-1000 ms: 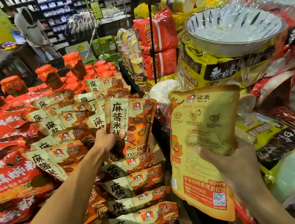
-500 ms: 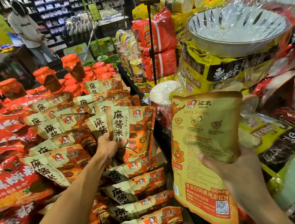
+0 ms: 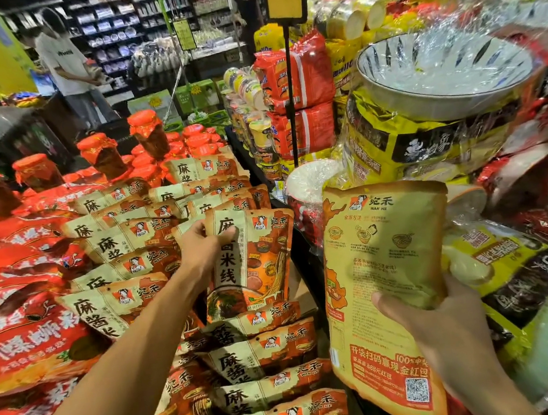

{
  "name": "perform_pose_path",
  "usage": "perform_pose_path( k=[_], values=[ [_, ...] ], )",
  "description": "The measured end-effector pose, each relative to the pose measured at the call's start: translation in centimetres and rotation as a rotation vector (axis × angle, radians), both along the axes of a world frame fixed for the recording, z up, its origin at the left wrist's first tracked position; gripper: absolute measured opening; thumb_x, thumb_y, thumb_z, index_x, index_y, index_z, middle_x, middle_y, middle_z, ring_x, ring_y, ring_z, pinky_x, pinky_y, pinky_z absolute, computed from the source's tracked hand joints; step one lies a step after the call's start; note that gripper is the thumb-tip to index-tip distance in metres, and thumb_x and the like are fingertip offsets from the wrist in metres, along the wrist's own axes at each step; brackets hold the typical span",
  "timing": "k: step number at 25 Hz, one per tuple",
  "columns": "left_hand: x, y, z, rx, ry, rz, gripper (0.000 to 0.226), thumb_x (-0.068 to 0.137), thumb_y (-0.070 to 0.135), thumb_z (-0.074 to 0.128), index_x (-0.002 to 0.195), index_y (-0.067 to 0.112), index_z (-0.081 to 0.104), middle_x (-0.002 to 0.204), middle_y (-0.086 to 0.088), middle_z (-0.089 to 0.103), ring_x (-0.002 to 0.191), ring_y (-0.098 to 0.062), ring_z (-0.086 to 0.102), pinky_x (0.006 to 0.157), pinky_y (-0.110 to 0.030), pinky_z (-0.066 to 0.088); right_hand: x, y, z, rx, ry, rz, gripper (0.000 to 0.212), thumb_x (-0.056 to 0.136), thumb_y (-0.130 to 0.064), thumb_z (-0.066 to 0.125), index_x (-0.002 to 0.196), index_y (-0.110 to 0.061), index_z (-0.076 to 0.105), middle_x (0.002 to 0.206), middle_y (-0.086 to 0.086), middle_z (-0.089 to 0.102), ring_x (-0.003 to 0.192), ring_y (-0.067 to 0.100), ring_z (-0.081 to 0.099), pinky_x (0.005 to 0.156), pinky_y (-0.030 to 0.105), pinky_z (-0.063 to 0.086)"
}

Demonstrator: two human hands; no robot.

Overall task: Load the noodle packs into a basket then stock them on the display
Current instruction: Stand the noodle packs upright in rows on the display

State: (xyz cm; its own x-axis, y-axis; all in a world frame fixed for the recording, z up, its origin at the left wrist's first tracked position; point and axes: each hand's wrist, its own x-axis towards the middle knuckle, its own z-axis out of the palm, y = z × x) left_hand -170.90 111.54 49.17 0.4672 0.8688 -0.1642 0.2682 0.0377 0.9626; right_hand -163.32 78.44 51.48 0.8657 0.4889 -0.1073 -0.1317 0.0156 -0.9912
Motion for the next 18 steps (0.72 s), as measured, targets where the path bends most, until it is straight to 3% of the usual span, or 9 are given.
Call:
perform_pose_path(
  k=[3, 6, 8, 10, 12, 13, 14, 16, 18],
  values=[
    [0.5, 1.0, 2.6, 0.321, 0.228, -0.248, 0.036, 0.083, -0.002, 0.073, 0.112, 0.009, 0.054, 0.093, -0.010, 0.067, 0.080, -0.025, 0.068, 0.057, -0.028, 0.054, 0.0, -0.1, 0.1, -0.016, -0.025, -0.009, 0.028, 0.078, -0.001, 0.082, 0.090, -0.024, 0.070, 0.080, -0.012, 0.078, 0.072, 0.009, 0.076, 0.051, 0.018, 0.055],
    [1.2, 1.7, 5.9, 0.678, 0.675, -0.509, 0.030, 0.083, 0.007, 0.070, 0.109, 0.021, 0.061, 0.094, -0.003, 0.068, 0.077, -0.019, 0.065, 0.055, -0.024, 0.049, 0.0, -0.3, 0.0, -0.034, -0.043, -0.020, 0.028, 0.077, -0.003, 0.084, 0.090, -0.024, 0.070, 0.081, -0.013, 0.078, 0.073, 0.009, 0.076, 0.054, 0.020, 0.055],
    [2.0, 1.3, 7.6, 0.888, 1.062, -0.626, 0.030, 0.087, 0.026, 0.071, 0.114, 0.017, 0.062, 0.095, -0.001, 0.068, 0.084, -0.019, 0.064, 0.066, -0.029, 0.054, 0.0, -0.3, 0.1, -0.040, -0.037, -0.026, 0.028, 0.077, -0.003, 0.084, 0.090, -0.024, 0.070, 0.080, -0.013, 0.078, 0.072, 0.008, 0.076, 0.055, 0.023, 0.056],
    [2.8, 1.0, 7.5, 0.881, 1.278, -0.757, 0.059, 0.083, 0.038, 0.077, 0.133, 0.017, 0.055, 0.115, -0.002, 0.068, 0.103, -0.020, 0.065, 0.089, -0.034, 0.056, -0.1, -0.2, 0.2, -0.048, -0.030, -0.030, 0.028, 0.077, -0.004, 0.084, 0.090, -0.024, 0.069, 0.079, -0.013, 0.078, 0.071, 0.010, 0.076, 0.055, 0.025, 0.056],
    [3.0, 0.0, 6.4, 0.736, 1.236, -0.830, 0.083, 0.078, 0.041, 0.083, 0.146, 0.016, 0.044, 0.137, -0.003, 0.060, 0.124, -0.025, 0.058, 0.106, -0.038, 0.048, -0.2, -0.1, 0.3, -0.052, -0.029, -0.035, 0.027, 0.077, -0.005, 0.084, 0.090, -0.024, 0.070, 0.081, -0.011, 0.078, 0.072, 0.013, 0.076, 0.059, 0.031, 0.057],
    [3.0, -0.4, 5.7, 0.710, 1.170, -0.835, 0.078, 0.080, 0.037, 0.083, 0.144, 0.011, 0.047, 0.137, -0.006, 0.059, 0.126, -0.028, 0.057, 0.106, -0.037, 0.048, -0.2, -0.2, 0.2, -0.055, -0.029, -0.039, 0.028, 0.077, -0.005, 0.084, 0.090, -0.024, 0.070, 0.081, -0.011, 0.079, 0.072, 0.014, 0.077, 0.062, 0.033, 0.058],
    [2.9, -0.7, 5.0, 0.712, 1.087, -0.823, 0.063, 0.083, 0.029, 0.080, 0.135, 0.005, 0.054, 0.129, -0.009, 0.063, 0.120, -0.029, 0.060, 0.101, -0.035, 0.051, -0.3, -0.2, 0.2, -0.062, -0.031, -0.042, 0.028, 0.077, -0.005, 0.085, 0.090, -0.025, 0.070, 0.081, -0.011, 0.078, 0.071, 0.014, 0.076, 0.063, 0.034, 0.058],
    [2.1, -0.1, 3.9, 0.749, 0.981, -0.756, 0.027, 0.085, 0.023, 0.078, 0.099, 0.003, 0.066, 0.092, -0.005, 0.066, 0.090, -0.024, 0.065, 0.072, -0.026, 0.052, -0.3, -0.5, 0.2, -0.076, -0.026, -0.049, 0.028, 0.076, -0.005, 0.085, 0.089, -0.024, 0.070, 0.079, -0.010, 0.078, 0.070, 0.014, 0.076, 0.064, 0.035, 0.058],
    [0.8, 0.8, 3.5, 0.793, 0.897, -0.642, 0.033, 0.077, 0.030, 0.086, 0.067, 0.013, 0.059, 0.068, 0.000, 0.060, 0.064, -0.019, 0.058, 0.051, -0.024, 0.038, -0.3, -0.8, 0.2, -0.079, -0.022, -0.054, 0.027, 0.077, -0.004, 0.084, 0.089, -0.023, 0.070, 0.078, -0.010, 0.078, 0.069, 0.013, 0.076, 0.063, 0.033, 0.057]
  ],
)
